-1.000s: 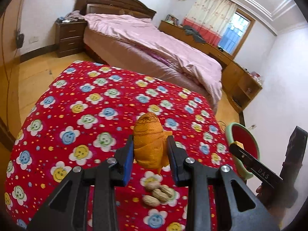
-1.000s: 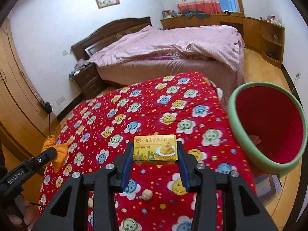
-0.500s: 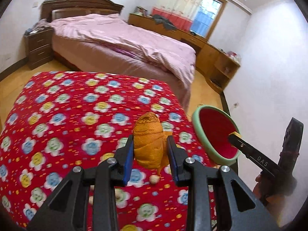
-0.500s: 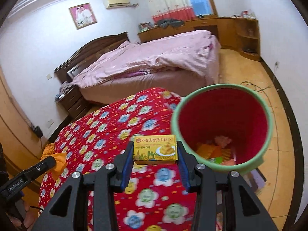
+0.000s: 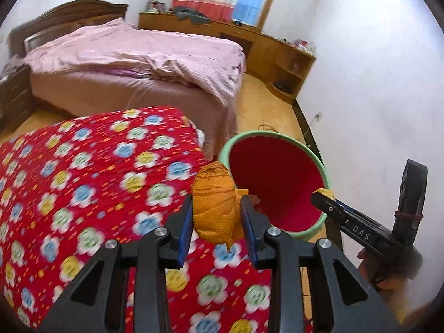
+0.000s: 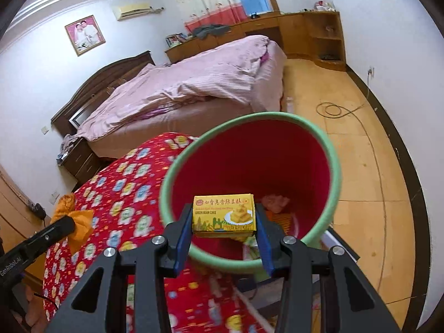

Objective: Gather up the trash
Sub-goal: 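Carry the bag and cake box over the bucket and open both grippers, then withdraw both grippers from the bucket back over the blanket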

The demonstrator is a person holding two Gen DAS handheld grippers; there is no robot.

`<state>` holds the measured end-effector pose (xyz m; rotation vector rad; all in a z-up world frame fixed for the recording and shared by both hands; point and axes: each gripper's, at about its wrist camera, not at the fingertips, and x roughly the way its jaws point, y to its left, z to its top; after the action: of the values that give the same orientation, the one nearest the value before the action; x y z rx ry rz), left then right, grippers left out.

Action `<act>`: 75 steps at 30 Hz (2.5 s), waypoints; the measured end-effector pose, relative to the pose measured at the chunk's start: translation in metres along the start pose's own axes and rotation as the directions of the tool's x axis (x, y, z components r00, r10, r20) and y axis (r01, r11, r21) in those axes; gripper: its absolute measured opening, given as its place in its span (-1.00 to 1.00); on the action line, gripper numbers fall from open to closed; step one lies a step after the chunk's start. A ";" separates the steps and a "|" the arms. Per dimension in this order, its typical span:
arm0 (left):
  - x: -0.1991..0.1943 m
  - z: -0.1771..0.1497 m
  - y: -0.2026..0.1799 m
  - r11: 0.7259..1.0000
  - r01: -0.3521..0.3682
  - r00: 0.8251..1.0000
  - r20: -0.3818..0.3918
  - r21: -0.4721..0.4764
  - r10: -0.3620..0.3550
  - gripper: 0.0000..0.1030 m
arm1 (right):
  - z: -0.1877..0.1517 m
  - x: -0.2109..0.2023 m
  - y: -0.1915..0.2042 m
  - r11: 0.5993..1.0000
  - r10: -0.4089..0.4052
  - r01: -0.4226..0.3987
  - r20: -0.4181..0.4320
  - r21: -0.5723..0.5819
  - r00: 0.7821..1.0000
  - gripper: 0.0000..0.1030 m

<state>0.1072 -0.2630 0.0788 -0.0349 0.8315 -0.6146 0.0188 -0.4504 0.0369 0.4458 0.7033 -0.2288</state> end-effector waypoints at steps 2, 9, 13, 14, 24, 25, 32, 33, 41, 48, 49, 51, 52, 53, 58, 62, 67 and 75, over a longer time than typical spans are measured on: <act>0.014 0.004 -0.011 1.000 0.010 1.000 -0.016 0.013 -0.010 -0.37 | 0.003 0.005 -0.012 1.000 -0.009 0.009 -0.009 0.004 1.000 -0.12; 0.059 0.009 -0.038 0.996 0.059 0.996 -0.068 0.065 -0.055 -0.37 | 0.010 0.019 -0.041 1.000 -0.025 0.025 -0.034 0.007 0.999 -0.12; 0.075 0.011 -0.045 0.993 0.090 0.993 -0.089 0.079 -0.083 -0.36 | 0.014 0.026 -0.050 0.999 -0.033 0.032 -0.039 -0.011 0.999 -0.12; 0.079 0.011 -0.045 0.992 0.099 0.991 -0.097 0.083 -0.091 -0.34 | 0.015 0.028 -0.052 0.999 -0.032 0.032 -0.041 -0.012 0.999 -0.11; 0.083 0.012 -0.045 0.994 0.088 0.992 -0.101 0.072 -0.080 0.03 | 0.022 0.034 -0.053 1.000 -0.017 0.017 -0.024 0.006 1.000 0.21; 0.082 0.013 -0.043 0.994 0.083 0.992 -0.099 0.064 -0.076 0.03 | 0.022 0.033 -0.052 1.000 -0.014 0.014 -0.022 0.005 1.000 0.21; 0.059 0.011 -0.028 0.999 0.045 0.997 -0.070 0.028 -0.043 0.03 | 0.019 0.024 -0.042 1.000 0.001 -0.001 -0.015 0.002 1.000 0.30; 0.055 0.009 -0.025 0.999 0.040 0.997 -0.068 0.019 -0.039 0.03 | 0.018 0.022 -0.040 1.000 0.004 -0.004 -0.014 0.002 1.000 0.32; 0.017 -0.010 0.008 0.998 0.005 0.999 -0.054 -0.062 -0.008 0.03 | 0.002 -0.005 -0.007 0.999 0.022 -0.022 0.001 -0.034 1.000 0.43; -0.028 -0.027 0.044 0.990 -0.045 0.999 -0.012 -0.131 0.044 0.03 | -0.017 -0.035 0.033 0.996 0.051 -0.050 0.021 -0.081 0.998 0.44; -0.037 -0.029 0.049 0.988 -0.051 0.999 -0.004 -0.143 0.051 0.03 | -0.019 -0.037 0.038 0.995 0.057 -0.056 0.019 -0.087 0.998 0.44; -0.050 -0.034 0.058 0.986 -0.069 0.998 0.003 -0.154 0.070 0.03 | -0.025 -0.043 0.051 0.992 0.071 -0.070 0.014 -0.106 0.997 0.44; -0.058 -0.036 0.063 0.984 -0.083 0.996 0.010 -0.160 0.085 0.03 | -0.028 -0.046 0.057 0.990 0.079 -0.077 0.013 -0.116 0.997 0.45; -0.064 -0.038 0.067 0.982 -0.093 0.995 0.016 -0.164 0.097 0.03 | -0.031 -0.049 0.063 0.989 0.087 -0.084 0.014 -0.124 0.996 0.45; -0.098 -0.052 0.088 0.971 -0.150 0.986 0.046 -0.189 0.161 0.03 | -0.045 -0.061 0.091 0.981 0.131 -0.127 0.019 -0.147 0.991 0.48; -0.122 -0.062 0.104 0.956 -0.200 0.973 0.075 -0.213 0.220 0.03 | -0.055 -0.068 0.116 0.970 0.169 -0.164 0.016 -0.182 0.985 0.53; -0.147 -0.076 0.119 0.933 -0.262 0.949 0.108 -0.246 0.295 0.06 | -0.070 -0.075 0.143 0.954 0.209 -0.201 0.013 -0.223 0.978 0.63; -0.166 -0.098 0.128 0.908 -0.322 0.923 0.127 -0.268 0.364 0.06 | -0.092 -0.087 0.163 0.942 0.227 -0.205 0.053 -0.267 0.972 0.88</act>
<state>0.0171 -0.0503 0.0908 -0.1592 0.7154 -0.1696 -0.0416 -0.2584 0.0845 0.2578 0.5871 0.0531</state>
